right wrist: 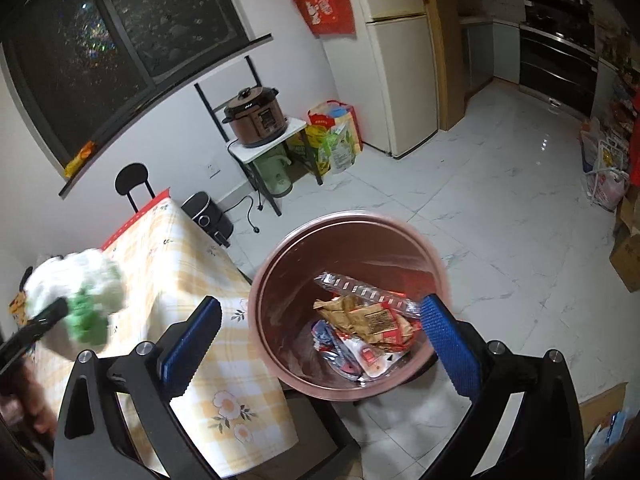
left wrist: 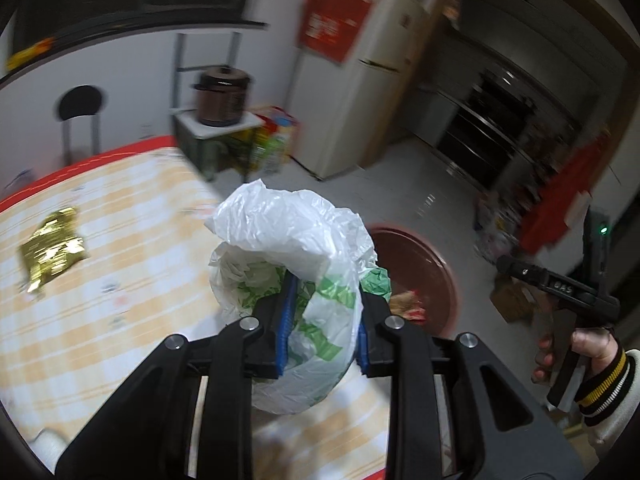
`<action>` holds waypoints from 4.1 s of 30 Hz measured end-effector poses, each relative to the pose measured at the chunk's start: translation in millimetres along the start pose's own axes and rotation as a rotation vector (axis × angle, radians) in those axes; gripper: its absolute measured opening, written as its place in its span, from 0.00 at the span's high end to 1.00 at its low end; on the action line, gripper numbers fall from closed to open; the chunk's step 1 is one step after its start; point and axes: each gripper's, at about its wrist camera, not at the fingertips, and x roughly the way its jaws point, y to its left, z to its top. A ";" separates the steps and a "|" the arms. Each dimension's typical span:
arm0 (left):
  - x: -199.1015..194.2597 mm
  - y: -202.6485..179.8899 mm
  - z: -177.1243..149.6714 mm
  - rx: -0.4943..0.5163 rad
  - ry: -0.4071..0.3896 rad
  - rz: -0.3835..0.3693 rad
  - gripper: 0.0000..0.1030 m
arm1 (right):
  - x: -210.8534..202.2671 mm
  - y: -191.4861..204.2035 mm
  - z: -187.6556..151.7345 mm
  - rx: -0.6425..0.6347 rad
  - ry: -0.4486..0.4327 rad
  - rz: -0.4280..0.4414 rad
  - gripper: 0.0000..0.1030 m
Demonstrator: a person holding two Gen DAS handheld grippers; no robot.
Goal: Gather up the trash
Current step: 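Move the left gripper over the bin and release the white plastic bag, then bring both grippers back over the table toward the white sponge and gold foil, then lower the left gripper around the white sponge and close on it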
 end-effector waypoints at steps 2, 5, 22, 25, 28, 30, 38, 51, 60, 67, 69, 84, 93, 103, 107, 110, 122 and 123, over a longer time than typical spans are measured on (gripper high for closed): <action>22.1 -18.2 4.4 0.026 0.026 -0.039 0.73 | -4.8 -9.5 1.1 0.017 -0.005 -0.005 0.05; 58.9 -48.1 11.3 0.060 0.067 -0.097 0.72 | -12.9 -30.7 -1.6 0.043 -0.009 -0.033 0.05; 45.3 -33.6 47.4 0.007 -0.055 -0.107 0.11 | -9.8 -36.7 -9.0 0.091 -0.007 -0.035 0.05; 10.2 15.3 37.2 -0.055 -0.076 -0.031 0.11 | -2.4 -8.0 -4.9 0.058 -0.006 0.009 0.05; -35.1 70.7 20.8 -0.127 -0.098 0.069 0.11 | 6.6 30.5 -1.4 0.014 0.001 0.063 0.05; -66.3 104.8 6.9 -0.176 -0.117 0.132 0.11 | 12.8 57.7 -1.3 -0.016 0.013 0.100 0.05; -211.1 230.5 -81.9 -0.403 -0.168 0.396 0.12 | 34.9 171.7 -22.5 -0.144 0.088 0.238 0.05; -282.2 301.9 -235.6 -0.705 -0.092 0.482 0.22 | 49.5 344.6 -100.7 -0.398 0.265 0.388 0.05; -244.2 318.5 -280.2 -0.800 -0.036 0.384 0.58 | 45.6 385.9 -137.0 -0.518 0.324 0.373 0.05; -222.0 314.4 -270.3 -0.764 0.018 0.300 0.53 | 43.9 374.7 -136.7 -0.493 0.325 0.325 0.05; -215.9 308.8 -264.9 -0.752 0.037 0.272 0.54 | 43.7 369.8 -135.6 -0.478 0.324 0.314 0.05; -197.8 294.7 -241.7 -0.628 0.131 0.298 0.46 | 51.3 343.5 -136.8 -0.417 0.344 0.294 0.05; -209.5 325.6 -270.6 -0.863 0.065 0.347 0.47 | 59.3 333.4 -140.0 -0.391 0.369 0.287 0.05; -205.2 355.4 -272.7 -0.918 0.011 0.364 0.64 | 61.0 345.0 -143.9 -0.441 0.385 0.292 0.05; -204.0 355.6 -277.7 -0.919 0.002 0.359 0.69 | 64.9 348.3 -139.7 -0.455 0.380 0.277 0.05; -204.2 357.4 -277.5 -0.924 0.007 0.354 0.69 | 73.1 358.5 -130.9 -0.484 0.364 0.275 0.05; -203.6 359.9 -273.3 -0.837 0.011 0.394 0.65 | 156.7 447.4 -98.1 -0.718 0.297 0.287 0.05; -203.3 361.5 -272.3 -0.836 0.010 0.397 0.66 | 166.2 463.1 -101.9 -0.805 0.281 0.265 0.05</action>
